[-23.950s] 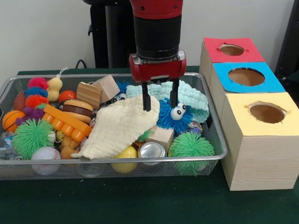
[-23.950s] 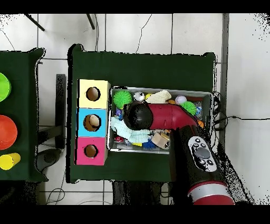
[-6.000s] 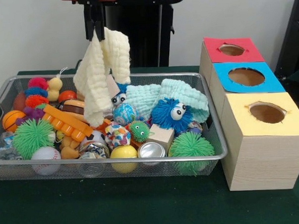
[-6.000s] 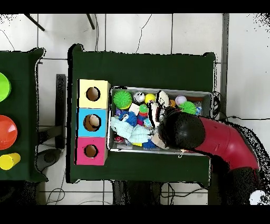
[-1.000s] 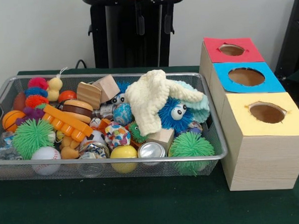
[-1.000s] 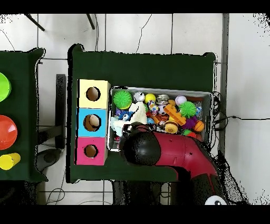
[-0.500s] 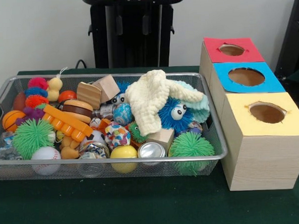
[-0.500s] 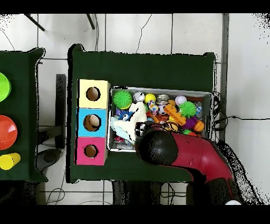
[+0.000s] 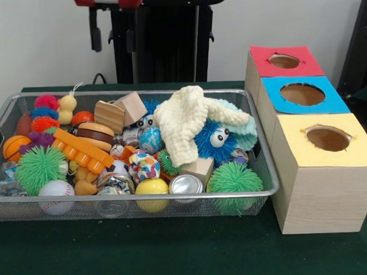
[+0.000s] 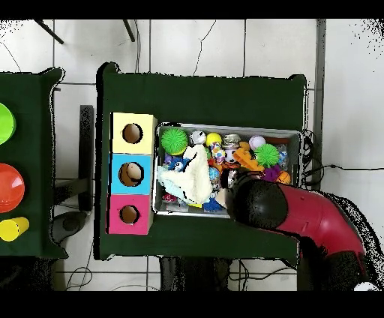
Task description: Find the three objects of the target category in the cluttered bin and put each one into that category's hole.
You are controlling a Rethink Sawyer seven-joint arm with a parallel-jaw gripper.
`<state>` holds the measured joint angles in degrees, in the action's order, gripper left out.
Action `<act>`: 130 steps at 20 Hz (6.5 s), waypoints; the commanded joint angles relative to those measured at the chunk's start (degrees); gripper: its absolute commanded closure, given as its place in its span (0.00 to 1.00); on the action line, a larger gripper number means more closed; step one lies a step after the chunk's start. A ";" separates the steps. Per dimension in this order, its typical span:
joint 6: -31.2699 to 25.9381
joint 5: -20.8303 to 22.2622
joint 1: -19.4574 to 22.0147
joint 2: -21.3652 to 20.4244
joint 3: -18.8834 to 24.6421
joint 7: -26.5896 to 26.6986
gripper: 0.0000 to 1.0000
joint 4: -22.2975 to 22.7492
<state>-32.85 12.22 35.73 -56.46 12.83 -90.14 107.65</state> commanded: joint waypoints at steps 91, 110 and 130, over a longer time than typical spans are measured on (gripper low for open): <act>-9.08 15.28 10.93 16.82 16.25 10.70 0.00 -20.40; -3.49 18.70 10.27 26.28 15.62 10.15 0.00 -23.62; -7.83 19.92 12.65 27.82 18.13 12.55 0.00 -26.45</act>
<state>-38.63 30.17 47.03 -30.04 26.80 -89.55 84.76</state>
